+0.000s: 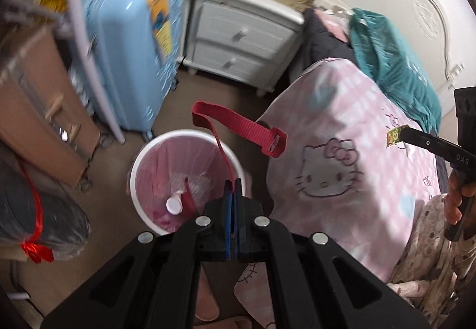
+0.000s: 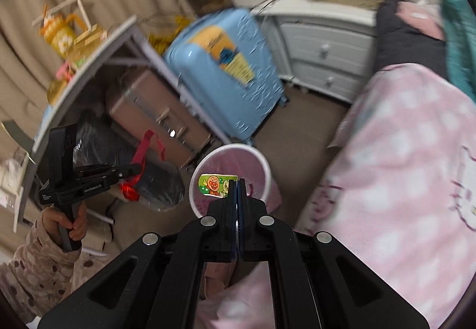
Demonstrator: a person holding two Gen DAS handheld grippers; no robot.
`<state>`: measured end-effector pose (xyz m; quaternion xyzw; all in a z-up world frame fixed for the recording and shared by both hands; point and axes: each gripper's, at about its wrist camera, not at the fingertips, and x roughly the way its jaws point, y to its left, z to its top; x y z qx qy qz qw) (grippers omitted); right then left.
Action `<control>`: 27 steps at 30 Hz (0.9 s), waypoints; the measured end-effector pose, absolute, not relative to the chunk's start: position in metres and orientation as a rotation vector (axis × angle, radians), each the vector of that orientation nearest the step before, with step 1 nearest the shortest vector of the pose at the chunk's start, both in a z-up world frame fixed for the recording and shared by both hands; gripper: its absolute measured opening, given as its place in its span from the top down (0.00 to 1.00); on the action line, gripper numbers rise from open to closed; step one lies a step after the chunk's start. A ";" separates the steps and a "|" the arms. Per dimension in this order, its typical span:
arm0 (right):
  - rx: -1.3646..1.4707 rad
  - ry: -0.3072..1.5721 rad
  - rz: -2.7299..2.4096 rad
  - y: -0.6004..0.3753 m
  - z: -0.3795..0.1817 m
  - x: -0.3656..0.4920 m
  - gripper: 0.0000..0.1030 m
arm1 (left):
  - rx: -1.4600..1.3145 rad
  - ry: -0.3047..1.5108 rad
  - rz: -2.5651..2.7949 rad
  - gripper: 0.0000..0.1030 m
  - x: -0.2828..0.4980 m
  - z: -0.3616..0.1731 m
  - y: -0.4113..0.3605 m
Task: Collect trash
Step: 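Carry the candy wrapper and red strap over the wastebasket with both tools, then open both tools to drop the wrapper and strap into the wastebasket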
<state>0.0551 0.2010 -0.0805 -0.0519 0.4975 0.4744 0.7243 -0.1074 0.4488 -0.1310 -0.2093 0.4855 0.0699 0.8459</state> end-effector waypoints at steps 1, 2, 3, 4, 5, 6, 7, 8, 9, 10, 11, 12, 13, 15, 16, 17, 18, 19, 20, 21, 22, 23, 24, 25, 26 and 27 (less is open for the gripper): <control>-0.138 1.104 1.060 0.217 -0.090 0.053 1.00 | -0.454 1.026 0.148 0.99 -0.109 -0.138 0.453; -0.152 1.108 1.070 0.227 -0.096 0.053 1.00 | -0.462 1.032 0.147 0.99 -0.111 -0.145 0.458; -0.168 1.112 1.078 0.236 -0.102 0.053 1.00 | -0.464 1.041 0.148 0.99 -0.111 -0.152 0.461; -0.195 1.118 1.090 0.250 -0.112 0.051 1.00 | -0.463 1.048 0.147 0.99 -0.111 -0.159 0.464; -0.208 1.121 1.096 0.257 -0.118 0.051 1.00 | -0.465 1.051 0.141 0.99 -0.111 -0.166 0.467; -0.226 1.125 1.108 0.267 -0.126 0.051 1.00 | -0.469 1.054 0.134 0.99 -0.110 -0.171 0.469; -0.241 1.126 1.121 0.274 -0.133 0.051 1.00 | -0.470 1.059 0.130 0.99 -0.109 -0.179 0.473; -0.254 1.125 1.130 0.279 -0.138 0.052 1.00 | -0.467 1.064 0.127 0.99 -0.107 -0.186 0.476; -0.273 1.122 1.142 0.285 -0.144 0.052 1.00 | -0.466 1.067 0.123 0.99 -0.106 -0.194 0.480; -0.293 1.118 1.159 0.292 -0.151 0.053 1.00 | -0.467 1.070 0.123 0.99 -0.105 -0.201 0.484; -0.322 1.113 1.172 0.298 -0.160 0.055 1.00 | -0.468 1.076 0.130 0.99 -0.103 -0.208 0.488; -0.340 1.113 1.182 0.303 -0.167 0.057 1.00 | -0.470 1.086 0.140 0.99 -0.101 -0.216 0.491; -0.364 1.123 1.190 0.310 -0.177 0.060 1.00 | -0.477 1.102 0.153 0.99 -0.099 -0.226 0.496; -0.400 1.147 1.198 0.323 -0.194 0.066 1.00 | -0.487 1.113 0.158 0.99 -0.097 -0.239 0.501; -0.422 1.154 1.208 0.330 -0.202 0.067 1.00 | -0.492 1.118 0.159 0.99 -0.096 -0.245 0.502; -0.450 1.157 1.215 0.337 -0.209 0.067 1.00 | -0.496 1.124 0.156 0.99 -0.095 -0.250 0.504; -0.465 1.161 1.224 0.342 -0.213 0.067 1.00 | -0.500 1.137 0.154 0.99 -0.093 -0.257 0.505; -0.492 1.158 1.235 0.348 -0.219 0.065 1.00 | -0.501 1.151 0.155 0.99 -0.093 -0.262 0.506; -0.508 1.156 1.238 0.352 -0.222 0.065 1.00 | -0.504 1.167 0.152 0.99 -0.091 -0.269 0.507; -0.520 1.158 1.241 0.355 -0.225 0.064 1.00 | -0.505 1.185 0.149 0.99 -0.090 -0.275 0.508; -0.529 1.166 1.250 0.360 -0.231 0.064 1.00 | -0.500 1.201 0.152 0.99 -0.089 -0.282 0.508; -0.538 1.170 1.254 0.362 -0.235 0.064 1.00 | -0.500 1.215 0.147 0.99 -0.088 -0.288 0.509; -0.550 1.179 1.258 0.366 -0.240 0.063 1.00 | -0.501 1.227 0.143 0.99 -0.087 -0.293 0.509; -0.575 1.186 1.268 0.372 -0.250 0.061 1.00 | -0.498 1.241 0.146 0.99 -0.086 -0.299 0.509; -0.598 1.186 1.275 0.375 -0.256 0.059 1.00 | -0.496 1.246 0.142 0.99 -0.085 -0.303 0.509; -0.631 1.183 1.280 0.380 -0.264 0.057 1.00 | -0.496 1.252 0.134 0.99 -0.083 -0.308 0.509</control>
